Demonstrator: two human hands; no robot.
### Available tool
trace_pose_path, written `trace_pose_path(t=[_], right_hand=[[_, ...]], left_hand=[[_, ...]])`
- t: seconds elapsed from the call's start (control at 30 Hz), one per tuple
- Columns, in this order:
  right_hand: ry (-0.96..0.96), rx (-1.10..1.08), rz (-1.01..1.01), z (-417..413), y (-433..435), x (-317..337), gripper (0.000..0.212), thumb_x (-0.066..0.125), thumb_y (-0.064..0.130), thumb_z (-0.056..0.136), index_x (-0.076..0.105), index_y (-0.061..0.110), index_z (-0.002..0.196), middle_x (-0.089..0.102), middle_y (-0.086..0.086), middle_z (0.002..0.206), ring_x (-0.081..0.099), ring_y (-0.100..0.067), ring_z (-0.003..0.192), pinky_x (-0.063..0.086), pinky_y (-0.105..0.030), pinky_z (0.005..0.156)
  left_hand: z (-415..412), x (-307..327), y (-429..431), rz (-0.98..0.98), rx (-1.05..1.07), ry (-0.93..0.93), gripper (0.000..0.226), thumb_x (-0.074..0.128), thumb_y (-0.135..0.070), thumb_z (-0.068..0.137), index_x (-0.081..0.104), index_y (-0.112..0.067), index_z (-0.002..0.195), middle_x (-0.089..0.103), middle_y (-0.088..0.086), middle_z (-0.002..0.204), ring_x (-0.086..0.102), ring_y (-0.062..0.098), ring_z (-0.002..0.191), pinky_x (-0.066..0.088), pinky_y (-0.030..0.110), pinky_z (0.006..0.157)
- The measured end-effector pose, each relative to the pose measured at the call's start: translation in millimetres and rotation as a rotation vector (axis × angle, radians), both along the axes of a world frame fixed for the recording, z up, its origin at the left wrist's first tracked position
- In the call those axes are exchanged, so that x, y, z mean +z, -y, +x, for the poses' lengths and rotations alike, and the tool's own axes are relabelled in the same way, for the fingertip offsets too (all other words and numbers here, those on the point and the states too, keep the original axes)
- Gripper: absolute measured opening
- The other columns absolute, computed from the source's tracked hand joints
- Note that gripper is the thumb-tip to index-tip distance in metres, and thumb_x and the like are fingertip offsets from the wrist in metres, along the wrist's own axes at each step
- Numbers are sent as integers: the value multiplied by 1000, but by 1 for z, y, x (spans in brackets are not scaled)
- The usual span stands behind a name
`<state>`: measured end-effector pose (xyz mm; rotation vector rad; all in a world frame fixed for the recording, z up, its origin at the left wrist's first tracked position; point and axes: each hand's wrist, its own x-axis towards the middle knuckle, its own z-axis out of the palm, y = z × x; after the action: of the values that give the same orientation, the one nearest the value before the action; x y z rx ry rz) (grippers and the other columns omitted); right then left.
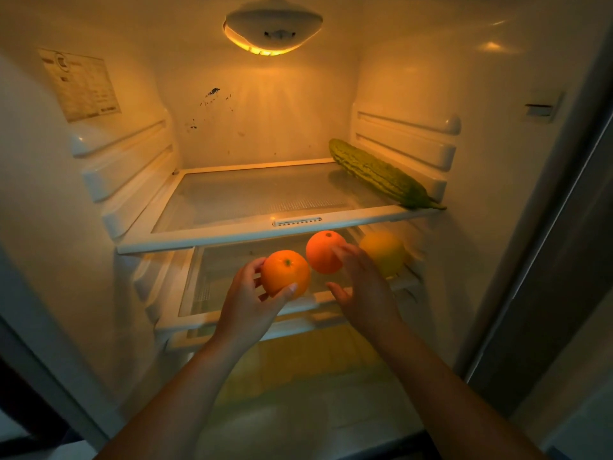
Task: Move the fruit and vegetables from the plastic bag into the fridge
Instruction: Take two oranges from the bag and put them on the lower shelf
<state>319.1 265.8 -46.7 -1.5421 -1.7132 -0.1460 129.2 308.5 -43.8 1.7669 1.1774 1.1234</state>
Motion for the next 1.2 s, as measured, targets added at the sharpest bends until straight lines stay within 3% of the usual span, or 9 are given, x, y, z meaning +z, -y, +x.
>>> trace_pose_path(t=[0.13, 0.33, 0.47, 0.6, 0.73, 0.87, 1.03, 1.2], right_hand=[[-67, 92, -43, 7, 22, 2, 66, 75, 21, 75, 45, 15, 134, 49, -5, 136, 46, -18, 124, 38, -25, 96], [-116, 140, -136, 15, 32, 4, 79, 77, 29, 72, 35, 25, 140, 37, 6, 144, 37, -8, 128, 45, -34, 99], [-181, 162, -167, 15, 33, 5, 88, 78, 28, 71, 27, 24, 143, 34, 3, 145, 35, -6, 125, 43, -33, 100], [-198, 160, -151, 19, 36, -1, 88, 78, 26, 72, 25, 27, 143, 37, 2, 142, 39, -12, 124, 47, -39, 96], [-289, 103, -83, 24, 37, -9, 77, 77, 31, 71, 36, 23, 136, 43, 5, 133, 45, -14, 119, 49, -44, 91], [-305, 11, -53, 25, 35, -12, 78, 71, 44, 69, 38, 19, 135, 44, -4, 134, 47, -20, 119, 50, -45, 89], [-278, -68, -58, 21, 33, -12, 81, 75, 37, 69, 38, 11, 137, 38, -12, 136, 44, -26, 122, 49, -46, 92], [-284, -161, -46, 14, 37, -11, 82, 78, 33, 70, 37, 13, 138, 39, -11, 138, 45, -23, 121, 48, -45, 91]], left_hand=[[5, 4, 9, -17, -79, 17, 65, 76, -30, 72, 43, -25, 129, 44, -2, 132, 49, 10, 110, 42, 10, 70], [27, 9, 22, -37, -159, 46, 65, 78, -31, 70, 45, -28, 126, 46, -5, 128, 49, 12, 114, 46, 16, 75], [39, 12, 27, -53, -227, 42, 70, 71, -52, 62, 46, -31, 124, 49, -9, 126, 50, 9, 113, 47, 19, 78], [39, 12, 24, -89, -234, 0, 66, 56, -72, 70, 49, -36, 124, 50, -11, 128, 51, 8, 116, 48, 35, 93], [35, 14, 4, -63, -105, -9, 38, 58, -45, 86, 52, -30, 120, 54, -6, 124, 52, 11, 115, 44, 32, 91], [47, 17, -24, -66, -44, 40, 44, 68, -19, 81, 51, -17, 122, 54, 0, 124, 52, 15, 113, 43, 32, 91], [64, 10, -48, -86, -173, 33, 58, 75, -16, 75, 48, -11, 126, 52, 7, 128, 50, 22, 117, 42, 41, 100], [63, 2, -60, -40, -237, 66, 62, 78, -14, 69, 48, -15, 123, 50, 3, 123, 53, 21, 111, 45, 37, 92]])
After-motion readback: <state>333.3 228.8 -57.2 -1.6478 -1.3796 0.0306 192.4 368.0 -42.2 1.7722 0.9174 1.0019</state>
